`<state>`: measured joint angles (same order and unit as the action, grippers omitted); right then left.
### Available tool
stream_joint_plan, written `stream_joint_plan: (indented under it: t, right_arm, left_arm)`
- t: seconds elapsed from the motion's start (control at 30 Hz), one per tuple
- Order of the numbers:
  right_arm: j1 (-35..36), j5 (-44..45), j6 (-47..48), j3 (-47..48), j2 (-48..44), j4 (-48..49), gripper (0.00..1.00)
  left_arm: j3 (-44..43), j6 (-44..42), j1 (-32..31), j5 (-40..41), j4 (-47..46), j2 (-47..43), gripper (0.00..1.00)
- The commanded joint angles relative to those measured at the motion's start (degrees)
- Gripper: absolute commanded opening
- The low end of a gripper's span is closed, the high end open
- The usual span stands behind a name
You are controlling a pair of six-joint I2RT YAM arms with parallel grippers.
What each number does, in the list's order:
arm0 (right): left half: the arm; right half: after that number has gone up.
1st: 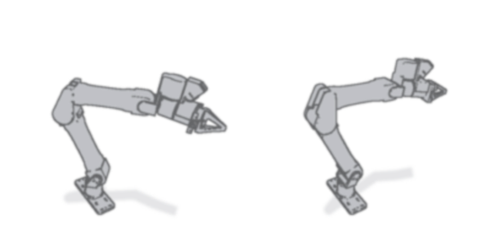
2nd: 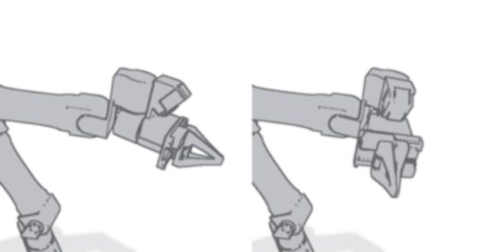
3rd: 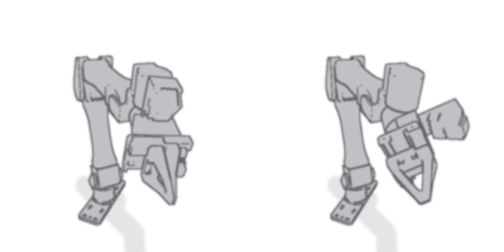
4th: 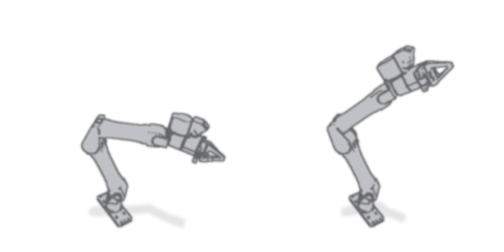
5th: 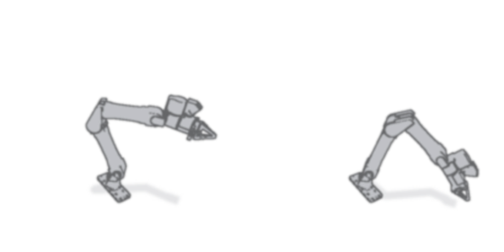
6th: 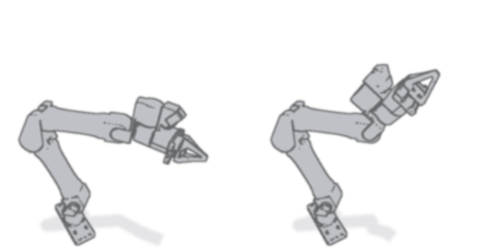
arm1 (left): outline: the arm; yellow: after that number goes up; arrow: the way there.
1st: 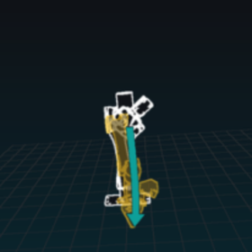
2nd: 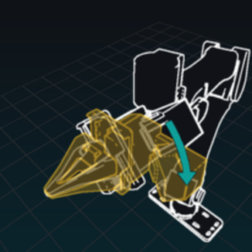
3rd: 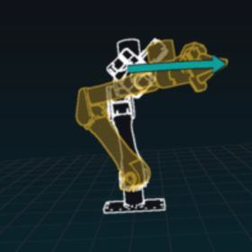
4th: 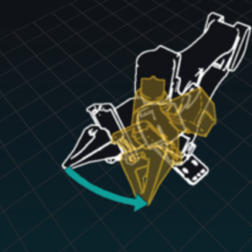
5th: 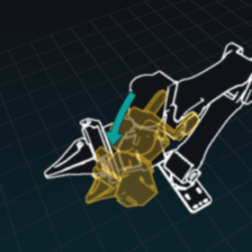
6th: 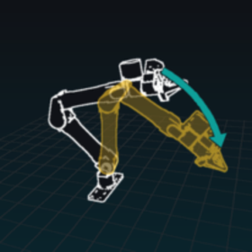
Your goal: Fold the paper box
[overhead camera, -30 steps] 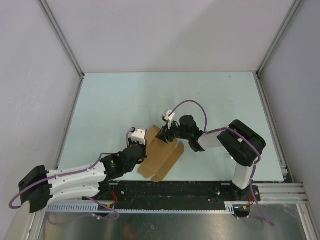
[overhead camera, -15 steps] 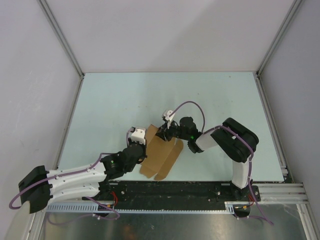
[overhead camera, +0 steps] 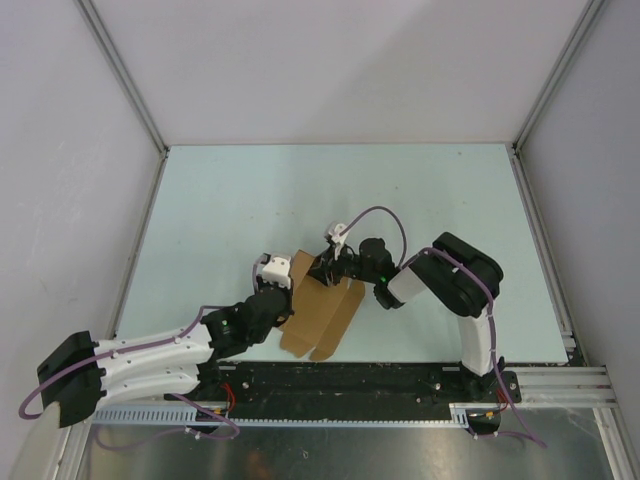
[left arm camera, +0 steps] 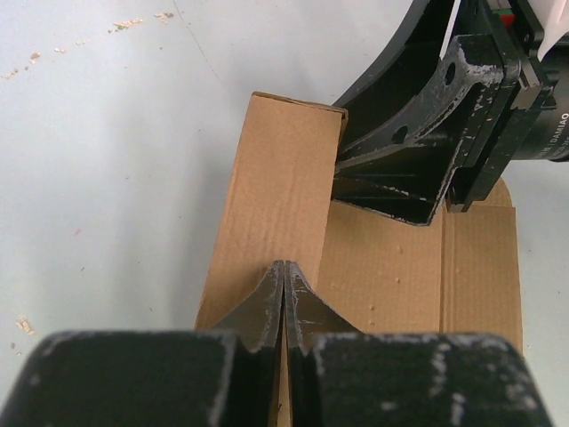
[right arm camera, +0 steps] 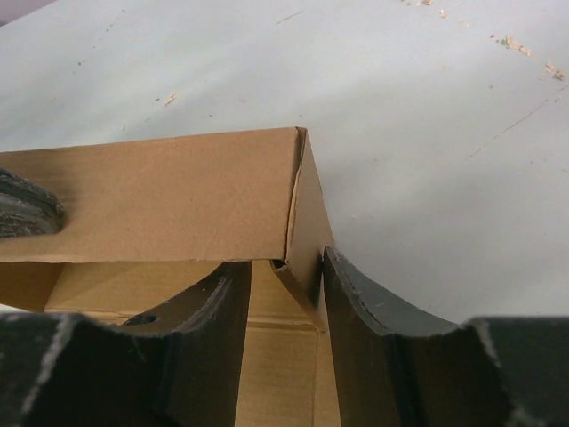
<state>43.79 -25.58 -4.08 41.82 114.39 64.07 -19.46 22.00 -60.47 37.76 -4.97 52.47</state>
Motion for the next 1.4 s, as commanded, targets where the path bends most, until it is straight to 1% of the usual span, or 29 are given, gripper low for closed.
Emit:
stream_joint_plan:
  t: [0.0, 0.13, 0.3, 0.4, 0.53, 0.6, 0.8, 0.87, 0.93, 1.07, 1.37]
  right_arm:
    - [0.3, -1.7, -2.0, 0.1, 1.7, 6.9, 0.43]
    - [0.3, -1.5, -3.0, 0.0, 3.0, 9.1, 0.39]
    - [0.3, -0.7, -4.6, 0.0, 4.9, 13.1, 0.37]
    - [0.4, 0.4, -4.5, 0.1, 5.4, 13.4, 0.43]
    - [0.3, 1.6, -3.7, 0.0, 5.4, 13.4, 0.53]
    - [0.3, 2.1, -2.5, 0.1, 5.0, 12.7, 0.56]
    - [-0.1, 0.5, -0.6, 2.3, 4.9, 9.3, 0.57]
    - [-0.1, -0.5, -0.6, 2.9, 5.1, 7.9, 0.55]
    - [0.0, -0.7, -0.7, 3.5, 5.3, 7.7, 0.52]
    - [0.2, -0.9, -2.2, 3.8, 6.3, 9.5, 0.49]
    - [1.0, -0.4, -4.0, 4.4, 7.8, 9.8, 0.35]
  left_arm:
    - [-1.5, -0.2, 0.6, -0.8, 0.6, 0.3, 0.04]
    - [-1.4, -0.2, 0.7, -0.8, 0.5, 0.1, 0.04]
    - [-1.3, -0.4, 0.9, -0.9, 0.5, -0.1, 0.04]
    - [-1.2, -0.5, 1.1, -1.0, 0.6, -0.5, 0.04]
    - [-0.9, -0.6, 1.1, -1.1, 0.6, -0.9, 0.04]
    - [-0.9, -0.6, 1.2, -1.2, 0.6, -1.0, 0.04]
    - [-0.7, -0.6, 1.4, -1.3, 0.6, -1.4, 0.04]
    - [-0.6, -0.6, 1.4, -1.3, 0.6, -1.4, 0.04]
    - [-0.4, -0.6, 1.5, -1.3, 0.6, -1.7, 0.04]
    - [-0.3, -0.6, 1.6, -1.5, 0.6, -2.0, 0.04]
    - [-0.1, -0.7, 1.9, -1.7, 0.6, -2.3, 0.04]
